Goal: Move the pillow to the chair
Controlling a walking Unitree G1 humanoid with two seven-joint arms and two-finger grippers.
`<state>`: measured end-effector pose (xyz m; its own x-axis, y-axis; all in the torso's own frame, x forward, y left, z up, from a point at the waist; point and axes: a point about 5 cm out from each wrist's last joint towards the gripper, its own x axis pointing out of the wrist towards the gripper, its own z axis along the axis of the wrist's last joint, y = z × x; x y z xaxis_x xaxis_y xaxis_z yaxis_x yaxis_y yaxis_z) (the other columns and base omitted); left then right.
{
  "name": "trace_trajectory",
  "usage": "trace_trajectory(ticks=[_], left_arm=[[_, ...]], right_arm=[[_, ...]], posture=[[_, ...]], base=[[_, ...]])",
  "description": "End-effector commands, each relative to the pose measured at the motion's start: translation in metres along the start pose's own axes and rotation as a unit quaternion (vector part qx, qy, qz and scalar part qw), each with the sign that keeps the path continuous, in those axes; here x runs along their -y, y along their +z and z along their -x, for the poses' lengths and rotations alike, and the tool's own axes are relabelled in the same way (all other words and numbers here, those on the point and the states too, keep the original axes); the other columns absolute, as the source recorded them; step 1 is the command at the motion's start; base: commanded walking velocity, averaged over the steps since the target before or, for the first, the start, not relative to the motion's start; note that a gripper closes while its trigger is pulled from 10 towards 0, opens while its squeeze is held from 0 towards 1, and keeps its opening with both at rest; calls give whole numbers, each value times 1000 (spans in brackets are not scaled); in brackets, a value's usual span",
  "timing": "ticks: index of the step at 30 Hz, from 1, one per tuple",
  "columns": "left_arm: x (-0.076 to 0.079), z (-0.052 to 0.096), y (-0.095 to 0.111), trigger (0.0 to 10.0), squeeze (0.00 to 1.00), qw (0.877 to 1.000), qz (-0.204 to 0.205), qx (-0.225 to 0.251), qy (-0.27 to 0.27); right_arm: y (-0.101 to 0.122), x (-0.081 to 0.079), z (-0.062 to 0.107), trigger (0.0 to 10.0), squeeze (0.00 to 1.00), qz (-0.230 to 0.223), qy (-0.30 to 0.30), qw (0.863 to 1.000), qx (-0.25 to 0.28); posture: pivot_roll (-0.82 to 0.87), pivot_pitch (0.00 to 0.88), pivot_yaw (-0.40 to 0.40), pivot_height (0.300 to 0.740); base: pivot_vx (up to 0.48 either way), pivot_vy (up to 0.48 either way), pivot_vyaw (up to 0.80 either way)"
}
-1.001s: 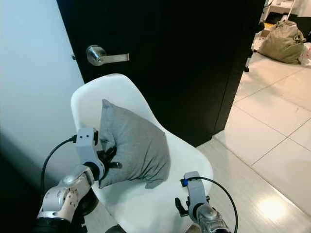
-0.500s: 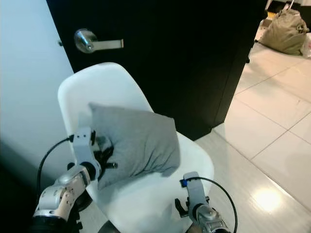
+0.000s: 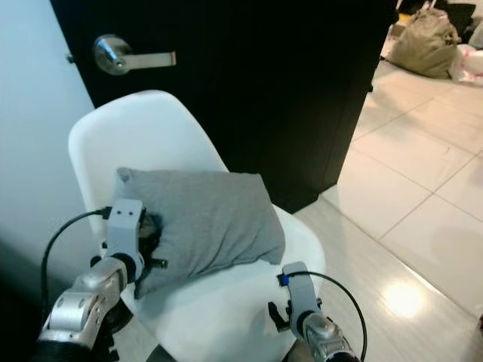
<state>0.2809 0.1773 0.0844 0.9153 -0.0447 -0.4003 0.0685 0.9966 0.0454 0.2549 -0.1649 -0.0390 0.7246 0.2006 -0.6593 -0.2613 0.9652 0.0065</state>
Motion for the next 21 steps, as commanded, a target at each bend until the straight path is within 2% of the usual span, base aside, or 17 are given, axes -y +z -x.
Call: trace_trajectory(ticks=[1, 6, 10, 14, 20, 21], left_arm=[[4, 5, -17, 10000, 0, 999, -16, -47, 4], [21, 22, -48, 10000, 0, 992, -4, -121, -18], [24, 32, -56, 10000, 0, 991, -2, -137, -10], [18, 42, -60, 10000, 0, 989, -4, -148, 19], [-4, 51, -66, 10000, 0, 983, -8, -159, 89], [-8, 52, -67, 10000, 71, 982, -5, -159, 101]], right_arm=[[-14, -1, 2, 10000, 0, -1, 1, 1000, -32], [-14, 0, 2, 10000, 0, 2, 1, 999, -34], [-14, 0, 2, 10000, 0, 2, 1, 999, -35], [-15, 0, 3, 10000, 0, 0, 1, 999, -36], [-18, -1, 3, 10000, 0, -2, 3, 999, -40], [-18, -2, 3, 10000, 0, -2, 4, 999, -41]], posture=[[34, 35, -43, 592], [43, 43, -43, 592], [43, 46, -40, 592], [50, 51, -38, 592], [64, 55, -43, 592], [64, 55, -43, 592]], base=[[0, 0, 0], [0, 0, 0], [0, 0, 0], [0, 0, 0], [0, 0, 0], [0, 0, 0]])
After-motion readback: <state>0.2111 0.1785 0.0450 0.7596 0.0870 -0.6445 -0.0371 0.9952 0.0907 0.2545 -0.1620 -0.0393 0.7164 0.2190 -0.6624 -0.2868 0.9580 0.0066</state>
